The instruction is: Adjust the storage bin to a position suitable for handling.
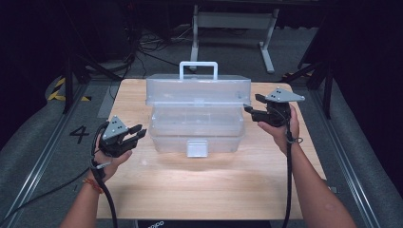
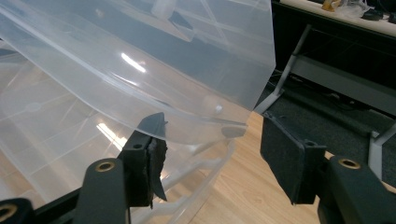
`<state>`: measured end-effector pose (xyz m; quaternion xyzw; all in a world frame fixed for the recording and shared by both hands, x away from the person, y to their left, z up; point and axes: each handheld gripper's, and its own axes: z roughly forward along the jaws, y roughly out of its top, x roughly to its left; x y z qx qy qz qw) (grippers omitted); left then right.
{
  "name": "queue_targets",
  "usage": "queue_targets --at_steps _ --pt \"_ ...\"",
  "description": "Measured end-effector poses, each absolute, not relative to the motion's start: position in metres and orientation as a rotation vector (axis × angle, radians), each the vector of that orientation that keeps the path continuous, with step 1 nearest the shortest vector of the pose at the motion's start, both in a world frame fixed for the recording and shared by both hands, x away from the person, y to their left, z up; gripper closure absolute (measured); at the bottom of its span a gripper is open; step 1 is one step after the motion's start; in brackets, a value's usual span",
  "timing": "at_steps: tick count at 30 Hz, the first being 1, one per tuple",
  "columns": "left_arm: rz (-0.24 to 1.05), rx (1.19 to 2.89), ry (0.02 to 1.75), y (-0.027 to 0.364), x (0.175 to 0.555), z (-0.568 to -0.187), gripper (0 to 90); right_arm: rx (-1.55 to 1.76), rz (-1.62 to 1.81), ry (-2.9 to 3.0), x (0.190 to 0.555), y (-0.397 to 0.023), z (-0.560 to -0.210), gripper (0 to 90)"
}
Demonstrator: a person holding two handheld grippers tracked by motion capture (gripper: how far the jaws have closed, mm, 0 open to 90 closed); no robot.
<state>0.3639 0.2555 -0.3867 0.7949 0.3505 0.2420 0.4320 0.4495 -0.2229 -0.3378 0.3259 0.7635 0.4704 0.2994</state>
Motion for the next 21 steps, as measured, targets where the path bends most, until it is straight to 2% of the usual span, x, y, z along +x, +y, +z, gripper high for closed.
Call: queue_targets --at_steps 11,19,21 --pt "0.521 2.15 0.911 0.268 0.343 -0.436 65.1 0.829 1.273 1.993 0.455 -0.214 -0.334 51.8" --pt "0.449 2.182 0.962 0.272 0.333 -0.457 49.9 0.856 1.303 1.967 0.464 -0.211 -0.33 54.5" --pt "0.438 2.196 0.974 0.272 0.332 -0.46 47.5 0.845 1.321 1.967 0.464 -0.21 -0.329 52.5"
